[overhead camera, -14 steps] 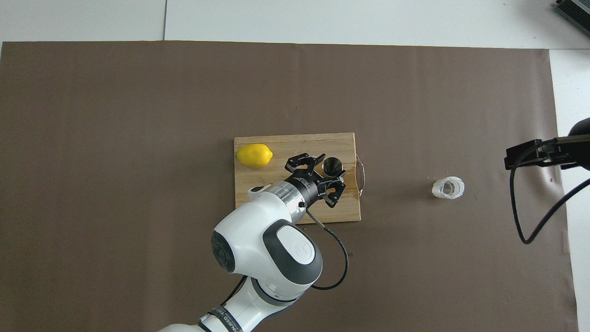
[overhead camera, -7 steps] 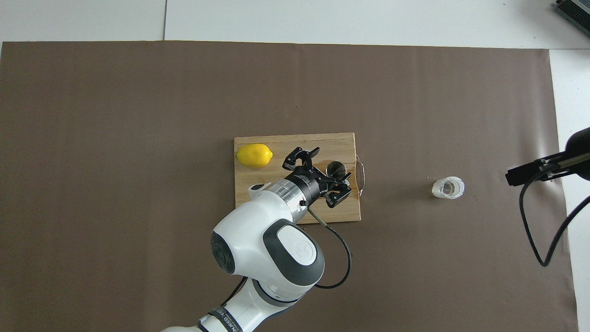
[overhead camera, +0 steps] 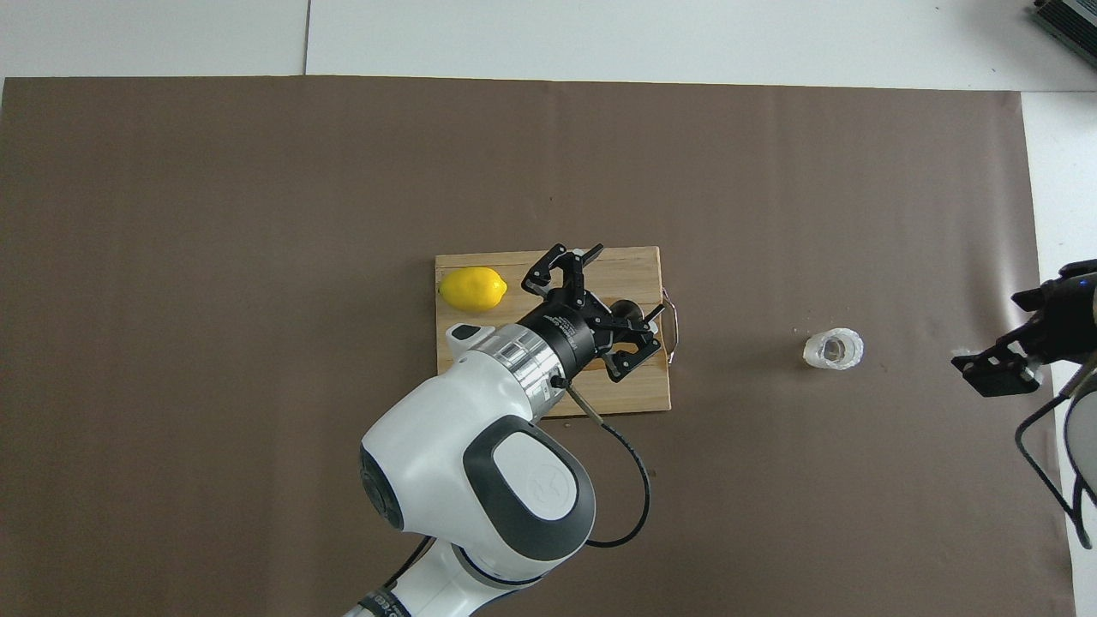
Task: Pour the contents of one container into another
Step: 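Retract the left gripper to rest while the right gripper reaches the clear cup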
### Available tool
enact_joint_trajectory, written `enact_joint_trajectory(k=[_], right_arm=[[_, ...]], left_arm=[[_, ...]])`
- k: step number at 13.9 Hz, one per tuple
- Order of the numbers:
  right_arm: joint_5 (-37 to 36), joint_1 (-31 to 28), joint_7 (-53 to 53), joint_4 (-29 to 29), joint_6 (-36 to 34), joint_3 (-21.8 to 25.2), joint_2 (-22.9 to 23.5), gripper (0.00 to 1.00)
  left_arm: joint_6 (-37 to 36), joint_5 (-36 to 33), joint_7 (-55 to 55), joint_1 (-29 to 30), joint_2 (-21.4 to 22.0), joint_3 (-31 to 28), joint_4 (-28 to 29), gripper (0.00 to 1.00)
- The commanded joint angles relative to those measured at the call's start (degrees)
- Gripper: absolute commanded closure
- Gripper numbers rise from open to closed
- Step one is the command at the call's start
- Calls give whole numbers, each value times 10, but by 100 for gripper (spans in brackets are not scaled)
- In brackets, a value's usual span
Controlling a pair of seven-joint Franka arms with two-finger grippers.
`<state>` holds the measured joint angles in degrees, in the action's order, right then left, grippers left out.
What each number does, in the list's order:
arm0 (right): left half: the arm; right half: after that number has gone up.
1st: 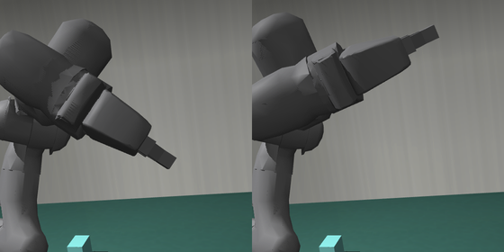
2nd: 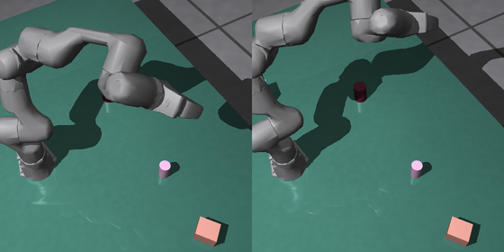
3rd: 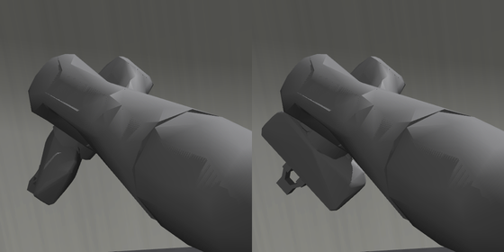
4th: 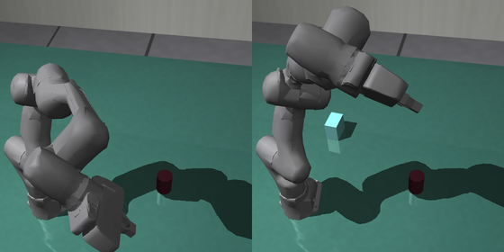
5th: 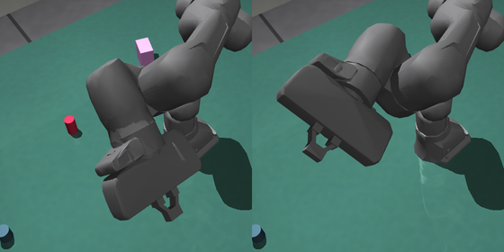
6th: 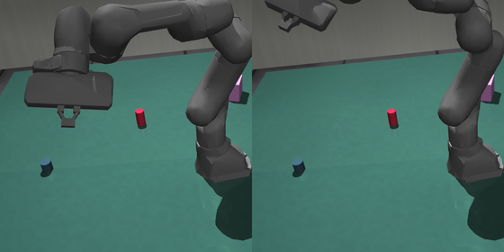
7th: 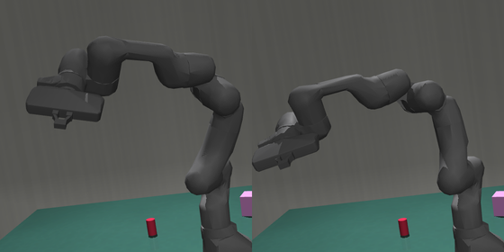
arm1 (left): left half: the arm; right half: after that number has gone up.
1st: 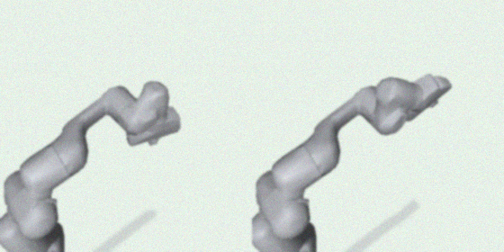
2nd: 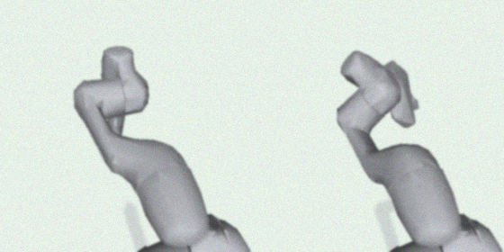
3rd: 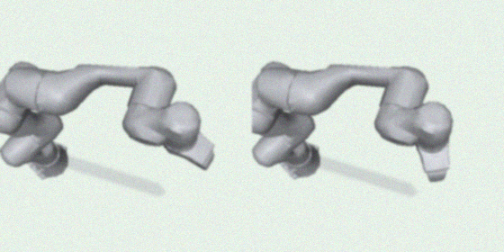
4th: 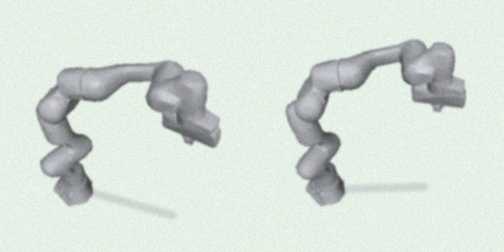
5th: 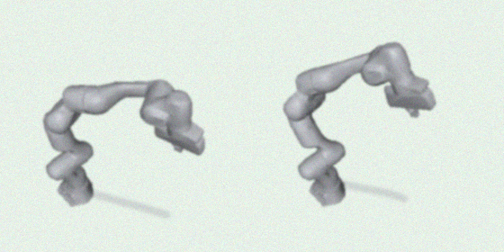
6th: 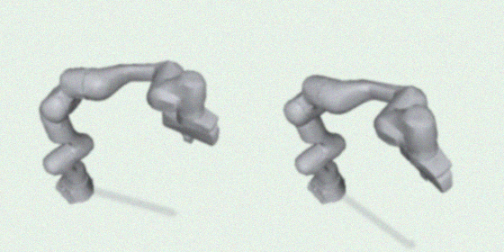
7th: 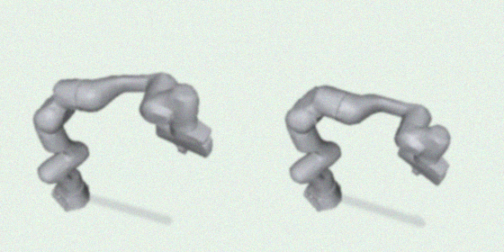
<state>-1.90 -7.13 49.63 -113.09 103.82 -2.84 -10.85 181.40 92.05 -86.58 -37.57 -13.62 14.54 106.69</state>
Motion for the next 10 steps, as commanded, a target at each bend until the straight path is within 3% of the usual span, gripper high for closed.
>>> enact_joint_trajectory(k=[1, 5, 7, 10], right_arm=[[17, -12, 123, -67, 56, -4, -26, 0], [87, -40, 300, -129, 126, -4, -12, 0], [108, -49, 365, -152, 145, -4, 9, 0], [206, -80, 503, -159, 176, -4, 60, 0]], left_arm=[[-86, -59, 17, 51, 12, -3, 7, 0], [-205, -198, 17, 127, 18, -3, 2, 0], [-255, -285, 18, 164, 20, -3, -6, 0], [-335, -436, 19, 196, 16, -3, -33, 0]])
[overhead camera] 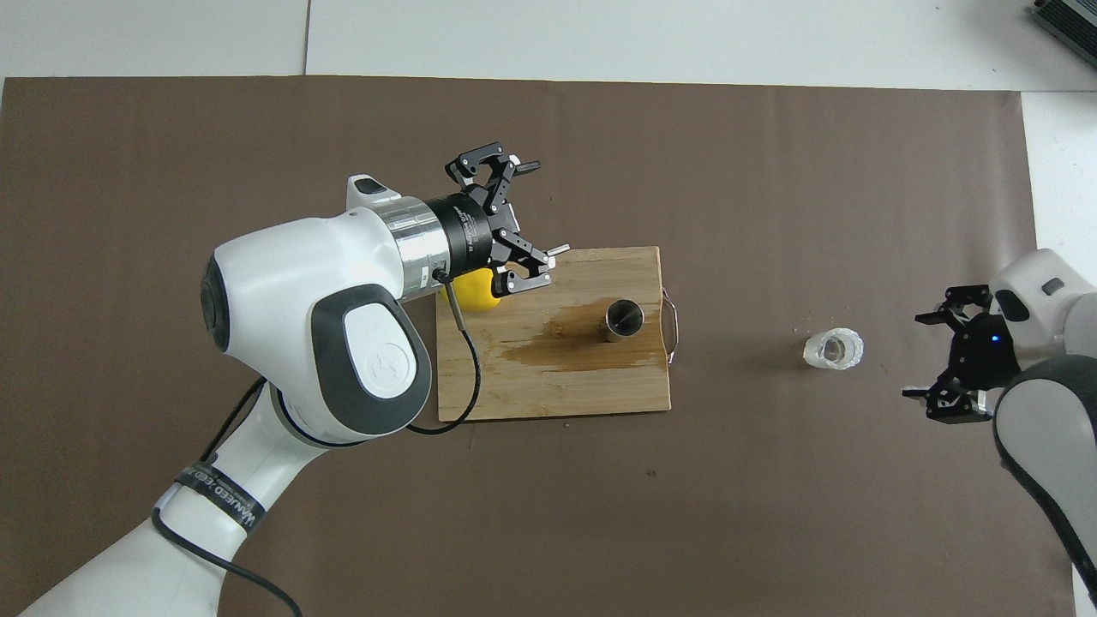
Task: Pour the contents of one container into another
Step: 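Retract the left gripper to rest while the right gripper reaches the clear cup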
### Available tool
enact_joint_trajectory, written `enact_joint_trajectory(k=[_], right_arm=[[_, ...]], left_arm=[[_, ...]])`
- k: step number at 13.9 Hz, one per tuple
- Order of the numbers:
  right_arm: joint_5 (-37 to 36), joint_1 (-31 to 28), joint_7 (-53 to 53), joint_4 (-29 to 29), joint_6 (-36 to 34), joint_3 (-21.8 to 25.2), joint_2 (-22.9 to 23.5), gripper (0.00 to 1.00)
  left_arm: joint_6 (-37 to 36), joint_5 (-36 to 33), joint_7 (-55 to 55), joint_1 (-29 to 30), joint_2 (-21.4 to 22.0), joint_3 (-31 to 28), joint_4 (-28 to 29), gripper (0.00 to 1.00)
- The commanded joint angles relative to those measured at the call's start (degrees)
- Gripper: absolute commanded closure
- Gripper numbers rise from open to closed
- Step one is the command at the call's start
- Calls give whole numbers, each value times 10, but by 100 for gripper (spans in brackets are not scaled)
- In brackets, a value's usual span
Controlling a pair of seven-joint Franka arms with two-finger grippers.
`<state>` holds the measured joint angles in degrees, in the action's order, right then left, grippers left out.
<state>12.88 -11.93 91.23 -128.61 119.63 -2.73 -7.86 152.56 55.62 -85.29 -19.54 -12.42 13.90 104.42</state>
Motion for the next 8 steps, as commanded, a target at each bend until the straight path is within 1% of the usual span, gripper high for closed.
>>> enact_joint_trajectory(k=[1, 2, 4, 6, 8], right_arm=[[93, -46, 133, -6, 22, -5, 46, 0], [114, -51, 162, -6, 35, -4, 58, 0], [132, -56, 179, -6, 45, -5, 79, 0], [198, -56, 236, -7, 52, -5, 97, 0], [226, -57, 263, -17, 54, -4, 108, 0]], left_arm=[[-54, -109, 5, 20, 4, 3, -10, 0], [-57, -134, 5, 26, 4, 3, -8, 0], [-87, -189, 17, 43, 5, 3, -9, 0], [-118, -244, 48, 56, 6, 3, -11, 0], [-124, -293, 82, 58, 6, 2, -11, 0]])
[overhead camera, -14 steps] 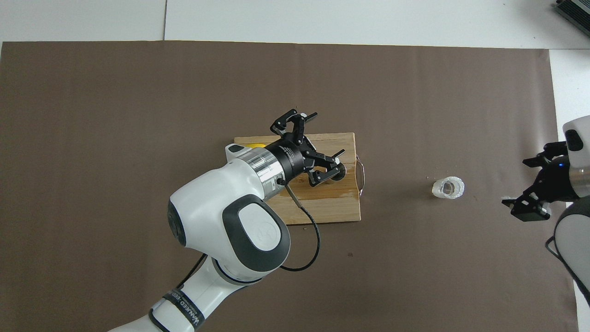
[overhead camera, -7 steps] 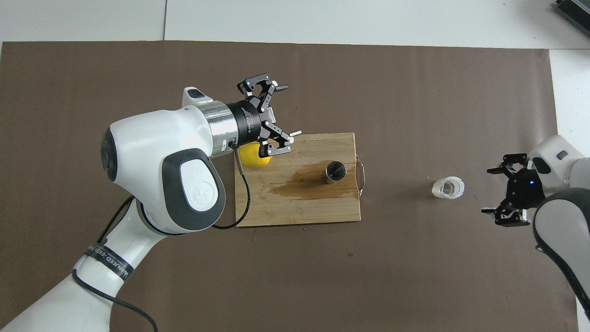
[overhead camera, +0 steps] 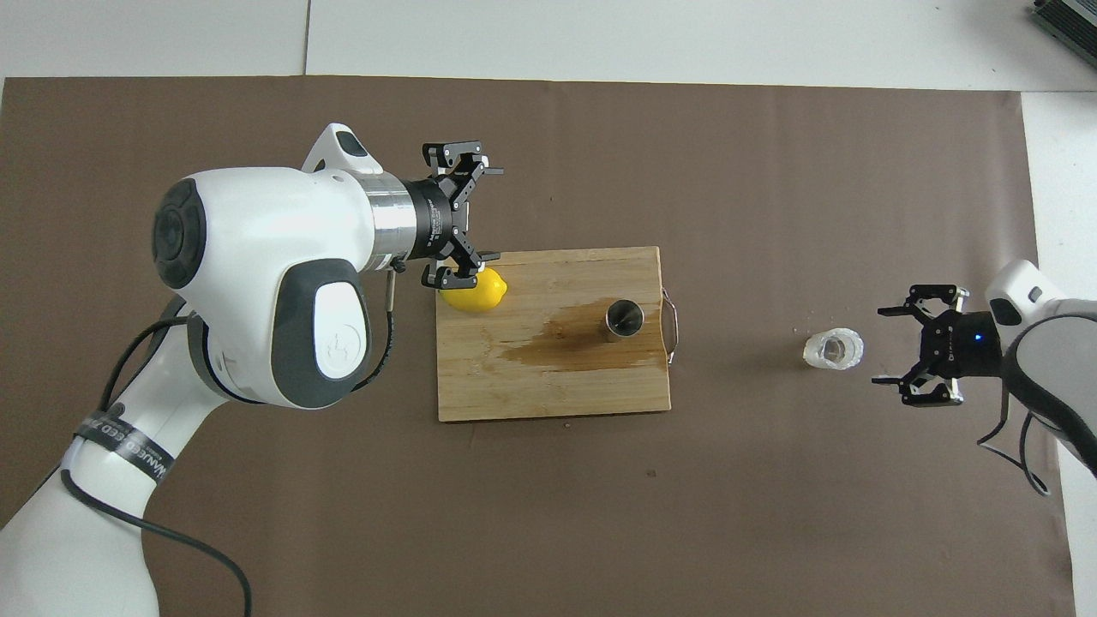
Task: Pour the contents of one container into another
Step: 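Retract the left gripper to rest while the right gripper reaches the clear cup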
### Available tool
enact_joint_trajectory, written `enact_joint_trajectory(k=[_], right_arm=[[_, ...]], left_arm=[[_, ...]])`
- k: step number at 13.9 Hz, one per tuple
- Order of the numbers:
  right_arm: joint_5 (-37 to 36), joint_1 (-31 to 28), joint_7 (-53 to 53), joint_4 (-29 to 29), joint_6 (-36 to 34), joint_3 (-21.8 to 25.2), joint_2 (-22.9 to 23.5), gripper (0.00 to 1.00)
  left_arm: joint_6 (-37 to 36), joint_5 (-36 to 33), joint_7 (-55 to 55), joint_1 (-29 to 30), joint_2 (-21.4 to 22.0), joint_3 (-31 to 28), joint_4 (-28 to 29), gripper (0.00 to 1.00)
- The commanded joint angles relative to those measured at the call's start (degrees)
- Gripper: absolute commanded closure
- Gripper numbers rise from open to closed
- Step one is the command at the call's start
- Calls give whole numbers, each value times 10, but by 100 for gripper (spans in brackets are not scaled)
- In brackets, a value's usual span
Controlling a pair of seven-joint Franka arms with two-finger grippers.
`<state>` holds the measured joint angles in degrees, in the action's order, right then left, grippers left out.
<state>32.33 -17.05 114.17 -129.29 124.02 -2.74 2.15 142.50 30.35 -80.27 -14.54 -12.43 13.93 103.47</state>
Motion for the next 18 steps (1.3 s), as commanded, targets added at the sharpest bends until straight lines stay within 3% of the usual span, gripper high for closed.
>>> enact_joint_trajectory(k=[1, 5, 10, 18], right_arm=[[34, -7, 39, -14, 20, -5, 8, 0], [67, 0, 50, -14, 53, -5, 26, 0], [78, 3, 48, -26, 54, -5, 33, 0], [102, 7, 64, -34, 60, -6, 49, 0]], left_arm=[[-36, -63, 55, 20, 6, 2, -4, 0], [-99, -138, 144, 55, 3, 2, -26, 0], [-201, -250, 346, 78, 5, -3, -63, 0], [-306, -268, 713, 186, 42, -14, -61, 0]])
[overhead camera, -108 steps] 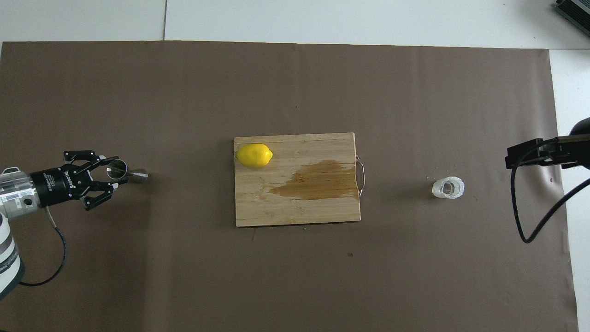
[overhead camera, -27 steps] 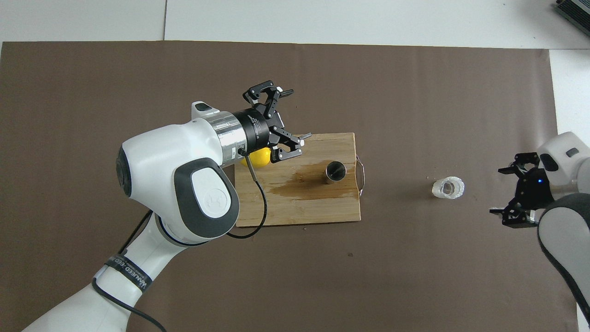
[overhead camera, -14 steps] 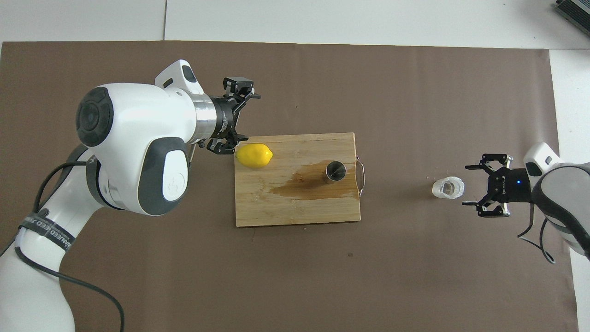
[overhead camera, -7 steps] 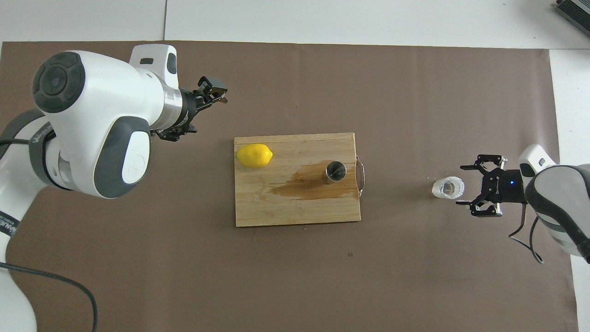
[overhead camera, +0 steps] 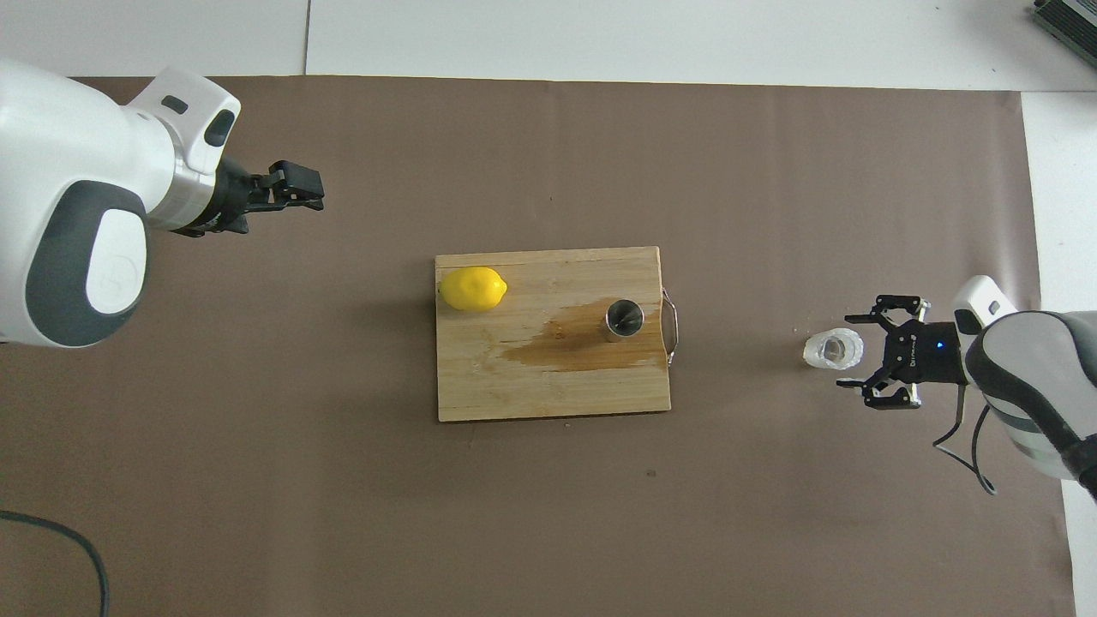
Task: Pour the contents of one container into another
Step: 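Retract the left gripper to rest while the right gripper reaches the clear cup, then close the right gripper around the small clear cup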
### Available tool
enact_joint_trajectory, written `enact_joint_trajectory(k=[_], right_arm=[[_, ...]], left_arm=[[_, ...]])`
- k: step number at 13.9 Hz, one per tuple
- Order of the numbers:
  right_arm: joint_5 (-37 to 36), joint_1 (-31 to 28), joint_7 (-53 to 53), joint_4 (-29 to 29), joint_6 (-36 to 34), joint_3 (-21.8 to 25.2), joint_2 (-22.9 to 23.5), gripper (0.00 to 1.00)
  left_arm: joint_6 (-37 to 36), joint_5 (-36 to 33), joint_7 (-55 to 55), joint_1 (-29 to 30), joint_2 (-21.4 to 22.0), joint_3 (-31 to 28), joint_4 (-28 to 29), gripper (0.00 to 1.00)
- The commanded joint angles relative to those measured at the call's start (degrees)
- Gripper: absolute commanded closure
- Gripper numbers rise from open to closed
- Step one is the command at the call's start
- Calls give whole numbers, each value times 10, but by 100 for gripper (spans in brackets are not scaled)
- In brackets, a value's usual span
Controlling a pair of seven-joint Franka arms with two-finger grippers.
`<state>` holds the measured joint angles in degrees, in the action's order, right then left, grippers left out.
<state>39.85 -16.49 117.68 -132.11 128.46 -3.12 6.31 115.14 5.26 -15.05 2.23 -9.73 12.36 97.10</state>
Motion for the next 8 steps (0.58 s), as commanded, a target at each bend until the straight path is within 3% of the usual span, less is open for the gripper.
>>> enact_joint_trajectory(k=[1, 4, 8], right_arm=[[36, 1, 37, -9, 16, -2, 9, 0], [40, 8, 40, -11, 23, -2, 9, 0], [58, 23, 42, -24, 44, -2, 10, 0]], left_arm=[[-53, -65, 90, 17, 17, 1, 2, 0], [-83, -96, 107, 16, 38, 2, 1, 0], [-166, -94, 142, 15, 103, 4, 15, 0]])
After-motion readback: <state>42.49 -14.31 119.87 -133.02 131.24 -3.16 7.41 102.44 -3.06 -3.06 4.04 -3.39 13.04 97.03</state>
